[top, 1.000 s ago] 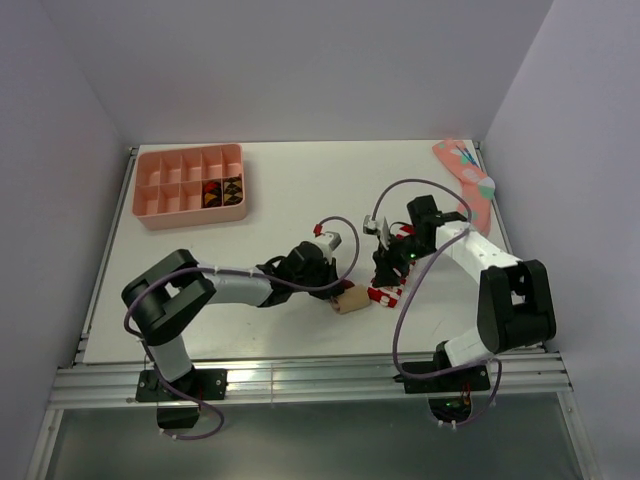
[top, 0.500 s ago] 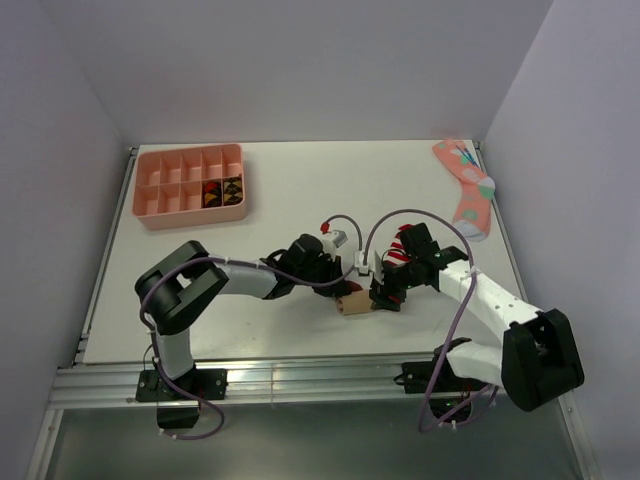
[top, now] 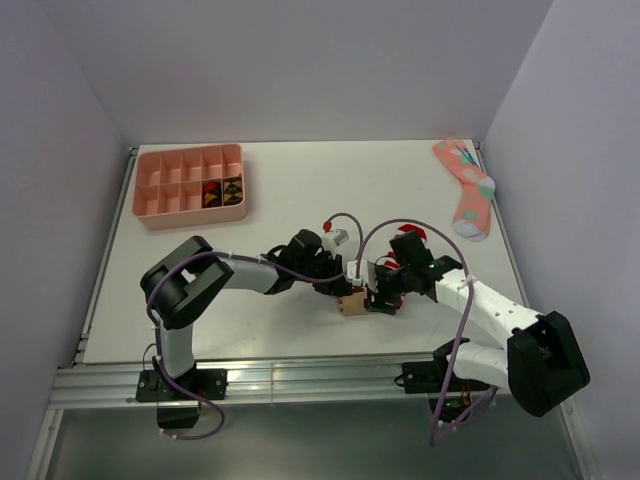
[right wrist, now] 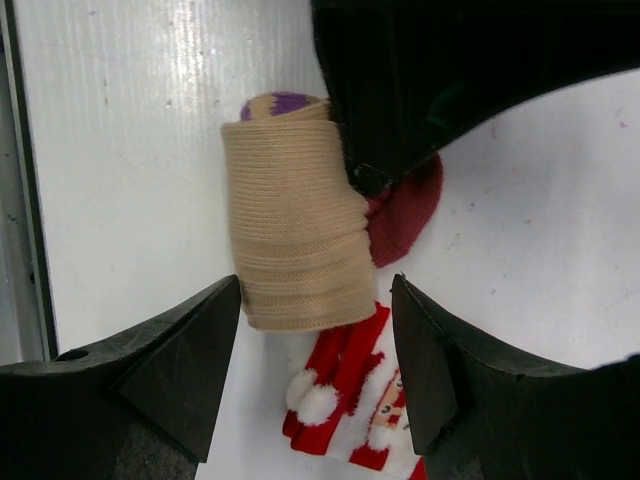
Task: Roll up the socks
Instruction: Roll the sock at the center of the board.
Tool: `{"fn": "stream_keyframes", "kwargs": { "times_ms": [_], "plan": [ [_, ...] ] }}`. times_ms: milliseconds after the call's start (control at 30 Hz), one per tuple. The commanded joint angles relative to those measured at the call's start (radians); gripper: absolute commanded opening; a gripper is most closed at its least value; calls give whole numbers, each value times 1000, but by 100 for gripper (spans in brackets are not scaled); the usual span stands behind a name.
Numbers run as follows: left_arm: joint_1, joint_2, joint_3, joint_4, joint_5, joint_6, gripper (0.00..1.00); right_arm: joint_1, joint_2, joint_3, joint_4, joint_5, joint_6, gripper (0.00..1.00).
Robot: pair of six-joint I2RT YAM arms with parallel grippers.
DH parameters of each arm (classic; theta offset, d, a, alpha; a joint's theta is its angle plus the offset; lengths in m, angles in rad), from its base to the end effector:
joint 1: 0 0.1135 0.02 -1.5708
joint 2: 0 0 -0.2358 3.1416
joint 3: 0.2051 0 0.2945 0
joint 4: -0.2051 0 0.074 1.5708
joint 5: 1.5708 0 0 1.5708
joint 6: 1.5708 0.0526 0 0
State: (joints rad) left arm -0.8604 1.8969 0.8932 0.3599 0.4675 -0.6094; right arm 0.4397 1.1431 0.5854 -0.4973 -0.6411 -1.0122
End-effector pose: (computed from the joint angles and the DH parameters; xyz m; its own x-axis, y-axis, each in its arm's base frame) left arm 0.2414 -0.3170 0.0533 -0.8429 0.1963 -0.5010 0.5236 0.5137 -0.6796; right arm 0.2181 0.1374 0.1253 0.0984 -0.7047 -0.7026 -0.9898 0.0038 -0.1425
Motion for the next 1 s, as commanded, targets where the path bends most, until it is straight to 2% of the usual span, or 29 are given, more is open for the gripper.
{"fn": "stream_keyframes", "kwargs": {
  "times_ms": [0,300,633,800,867,967],
  "plan": [
    [-2,93,-53,-234,-9,68,0,34,7,-19,48,18,-2,69],
    [14,116,-39,-248,39,82,0,122,10,-61,104,80,35,69],
    [29,136,-46,-233,117,74,0,148,49,-61,147,110,66,65],
    [37,143,-60,-197,158,56,0,151,82,-47,157,109,83,57],
    [38,145,-68,-181,161,45,0,151,95,-32,152,104,90,47],
    [38,128,-91,-156,152,19,0,151,129,-7,131,92,104,43]
  ]
}}
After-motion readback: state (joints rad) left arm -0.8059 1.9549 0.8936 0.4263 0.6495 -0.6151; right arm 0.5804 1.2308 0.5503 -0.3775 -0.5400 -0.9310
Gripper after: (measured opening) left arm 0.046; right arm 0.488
